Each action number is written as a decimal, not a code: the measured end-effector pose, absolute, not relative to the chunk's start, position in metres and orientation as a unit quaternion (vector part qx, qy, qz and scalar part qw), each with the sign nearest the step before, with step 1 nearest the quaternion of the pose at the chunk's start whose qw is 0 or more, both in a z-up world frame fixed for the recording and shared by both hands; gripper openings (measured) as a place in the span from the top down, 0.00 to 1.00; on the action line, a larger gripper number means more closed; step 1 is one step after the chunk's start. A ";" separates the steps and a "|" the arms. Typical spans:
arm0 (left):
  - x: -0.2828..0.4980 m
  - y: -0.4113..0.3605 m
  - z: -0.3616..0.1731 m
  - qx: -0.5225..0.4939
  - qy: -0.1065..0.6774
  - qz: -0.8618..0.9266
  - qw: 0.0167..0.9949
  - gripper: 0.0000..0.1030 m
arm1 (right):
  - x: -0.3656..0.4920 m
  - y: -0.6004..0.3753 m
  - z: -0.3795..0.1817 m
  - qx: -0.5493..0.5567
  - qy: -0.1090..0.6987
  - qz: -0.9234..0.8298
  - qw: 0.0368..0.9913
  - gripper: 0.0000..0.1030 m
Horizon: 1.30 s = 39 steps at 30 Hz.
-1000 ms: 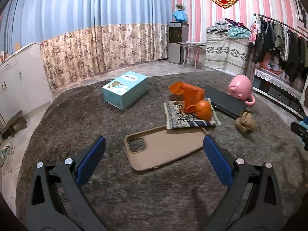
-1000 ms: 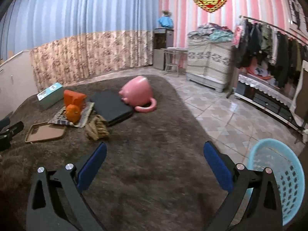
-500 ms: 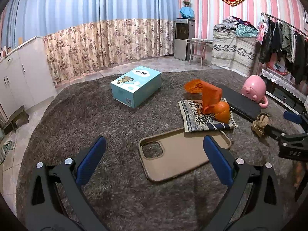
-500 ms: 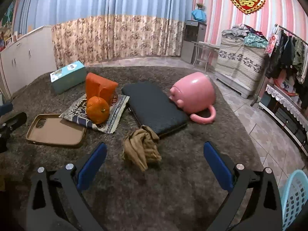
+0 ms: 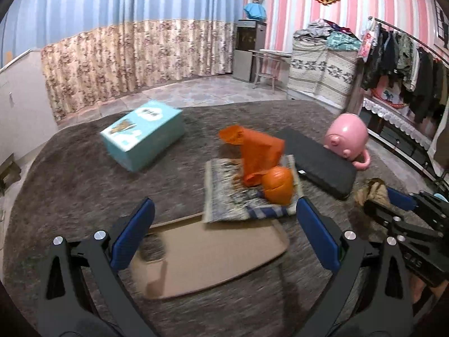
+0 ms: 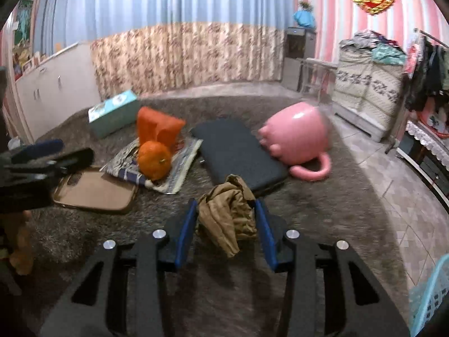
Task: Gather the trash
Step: 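Grasp the brown crumpled cloth with the right tool while the left tool grasps the whole orange, then lift the orange with the left tool while the right tool holds the brown cloth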
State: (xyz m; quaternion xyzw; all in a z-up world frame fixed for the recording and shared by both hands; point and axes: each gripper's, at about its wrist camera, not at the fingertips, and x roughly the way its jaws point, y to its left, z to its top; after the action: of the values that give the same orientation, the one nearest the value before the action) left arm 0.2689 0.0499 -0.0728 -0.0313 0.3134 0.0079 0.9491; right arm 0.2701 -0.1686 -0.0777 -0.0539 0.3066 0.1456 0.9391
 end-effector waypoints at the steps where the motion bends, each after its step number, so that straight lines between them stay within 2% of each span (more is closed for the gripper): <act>1: 0.273 0.042 -0.073 -0.028 0.313 0.003 0.949 0.05 | 0.266 -0.176 -0.075 -0.053 0.303 0.136 0.942 0.59; 4: 0.286 0.026 -0.076 -0.030 0.320 -0.001 0.947 0.06 | 0.255 -0.200 -0.069 -0.042 0.298 0.110 0.947 0.59; 6: 0.293 0.018 -0.080 -0.036 0.328 -0.009 0.944 0.14 | 0.250 -0.216 -0.067 -0.033 0.298 0.097 0.949 0.59; 8: 0.302 0.010 -0.085 -0.035 0.342 -0.017 0.939 0.29 | 0.246 -0.232 -0.066 -0.024 0.300 0.081 0.950 0.59; 12: 0.319 0.003 -0.096 -0.029 0.364 -0.014 0.931 0.40 | 0.237 -0.257 -0.067 -0.010 0.302 0.056 0.952 0.59; 15: 0.329 0.002 -0.107 -0.035 0.390 -0.024 0.920 0.66 | 0.229 -0.270 -0.066 0.003 0.300 0.043 0.953 0.59; 17: 0.327 0.007 -0.105 -0.051 0.385 -0.030 0.921 0.71 | 0.223 -0.279 -0.065 0.010 0.297 0.036 0.954 0.59; 34: 0.241 0.012 -0.060 -0.059 0.341 -0.068 0.936 0.73 | 0.174 -0.326 -0.067 0.055 0.284 0.000 0.957 0.59; 39: 0.217 0.012 -0.067 -0.048 0.346 -0.071 0.934 0.73 | 0.161 -0.337 -0.070 0.062 0.283 -0.007 0.957 0.59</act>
State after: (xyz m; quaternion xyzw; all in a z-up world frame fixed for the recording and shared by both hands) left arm 0.2169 0.0125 -0.0670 -0.0482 0.3459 -0.0707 0.9344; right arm 0.1609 -0.3370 -0.0697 0.0617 0.2831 -0.0071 0.9571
